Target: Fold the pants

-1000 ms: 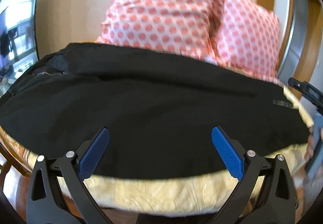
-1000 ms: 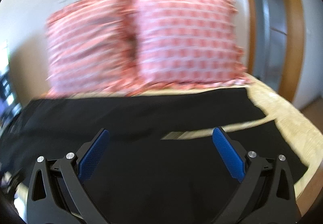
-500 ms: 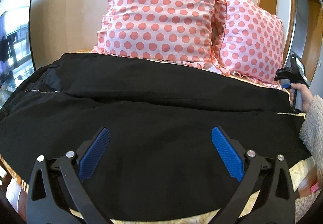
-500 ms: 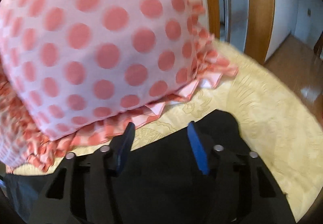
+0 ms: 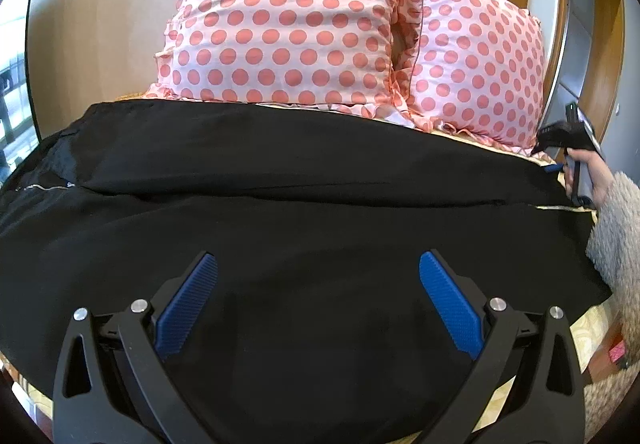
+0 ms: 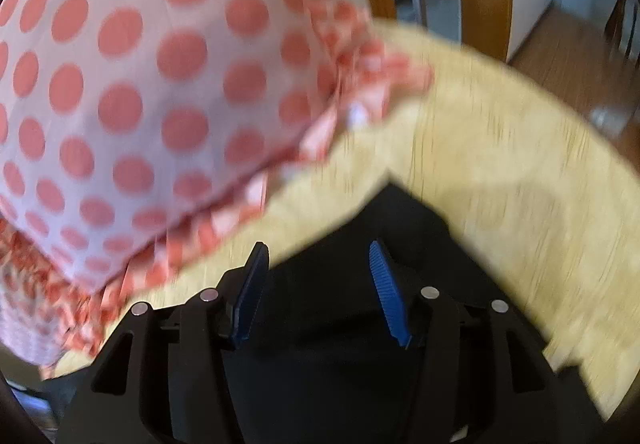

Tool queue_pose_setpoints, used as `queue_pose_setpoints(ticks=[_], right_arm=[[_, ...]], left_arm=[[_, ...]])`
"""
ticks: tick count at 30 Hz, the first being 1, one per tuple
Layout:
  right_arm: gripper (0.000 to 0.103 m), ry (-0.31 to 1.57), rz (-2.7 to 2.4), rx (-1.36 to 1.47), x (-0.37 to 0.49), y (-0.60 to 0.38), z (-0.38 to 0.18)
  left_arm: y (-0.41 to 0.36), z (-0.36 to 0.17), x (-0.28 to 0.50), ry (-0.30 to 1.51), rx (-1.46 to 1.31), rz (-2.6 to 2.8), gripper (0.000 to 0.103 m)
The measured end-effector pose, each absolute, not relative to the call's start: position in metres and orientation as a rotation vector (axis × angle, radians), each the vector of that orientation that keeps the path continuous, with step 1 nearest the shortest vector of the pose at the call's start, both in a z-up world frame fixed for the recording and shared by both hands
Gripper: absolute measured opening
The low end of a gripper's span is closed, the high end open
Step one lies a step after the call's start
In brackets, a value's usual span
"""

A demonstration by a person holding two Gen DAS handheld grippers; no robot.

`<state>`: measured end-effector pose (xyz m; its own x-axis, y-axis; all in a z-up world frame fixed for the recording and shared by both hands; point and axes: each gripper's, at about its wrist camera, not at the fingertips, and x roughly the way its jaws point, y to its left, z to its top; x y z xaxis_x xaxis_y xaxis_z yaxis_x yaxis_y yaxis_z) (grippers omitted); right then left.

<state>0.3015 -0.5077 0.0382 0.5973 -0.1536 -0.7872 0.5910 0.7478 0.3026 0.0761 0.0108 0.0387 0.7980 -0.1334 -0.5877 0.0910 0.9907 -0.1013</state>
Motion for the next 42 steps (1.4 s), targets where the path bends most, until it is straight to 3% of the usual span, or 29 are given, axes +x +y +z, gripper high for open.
queue_pose_setpoints(ticks=[8, 9, 10, 11, 13, 22, 29, 33, 35, 36, 37, 41, 42], right_arm=[[0.055, 0.860, -0.591, 0.517, 0.314, -0.541, 0.035], [0.050, 0.883, -0.577, 0.512, 0.313, -0.541, 0.029], [0.032, 0.875, -0.575, 0.481, 0.311, -0.542, 0.026], [0.022, 0.868, -0.555, 0.438, 0.306, -0.537, 0.026], [0.009, 0.844, -0.496, 0.455, 0.297, -0.532, 0.029], [0.008, 0.490, -0.209, 0.571, 0.147, -0.512, 0.083], [0.008, 0.580, -0.243, 0.624, 0.054, -0.498, 0.029], [0.011, 0.668, -0.263, 0.701, 0.032, -0.491, 0.006], [0.028, 0.676, -0.281, 0.751, 0.023, -0.491, 0.011], [0.052, 0.665, -0.277, 0.809, 0.016, -0.492, 0.015], [0.066, 0.646, -0.268, 0.845, 0.007, -0.494, 0.016], [0.063, 0.595, -0.263, 0.949, -0.014, -0.494, 0.025], [0.056, 0.592, -0.248, 0.986, -0.017, -0.494, 0.025]], left_arm=[[0.022, 0.039, 0.081, 0.651, -0.089, -0.092, 0.101], [0.022, 0.039, 0.082, 0.657, -0.094, -0.095, 0.101], [0.021, 0.038, 0.084, 0.665, -0.099, -0.099, 0.101], [0.020, 0.038, 0.084, 0.668, -0.100, -0.102, 0.101], [0.018, 0.038, 0.084, 0.669, -0.096, -0.106, 0.101], [0.030, 0.045, 0.074, 0.628, -0.116, -0.072, 0.101], [0.049, 0.052, 0.070, 0.610, -0.174, -0.019, 0.101], [0.060, 0.057, 0.066, 0.609, -0.214, 0.001, 0.101], [0.063, 0.059, 0.062, 0.604, -0.214, 0.018, 0.101], [0.064, 0.059, 0.060, 0.601, -0.208, 0.033, 0.101], [0.066, 0.060, 0.057, 0.597, -0.197, 0.056, 0.101], [0.074, 0.061, 0.056, 0.606, -0.171, 0.098, 0.101], [0.077, 0.061, 0.057, 0.612, -0.172, 0.100, 0.101]])
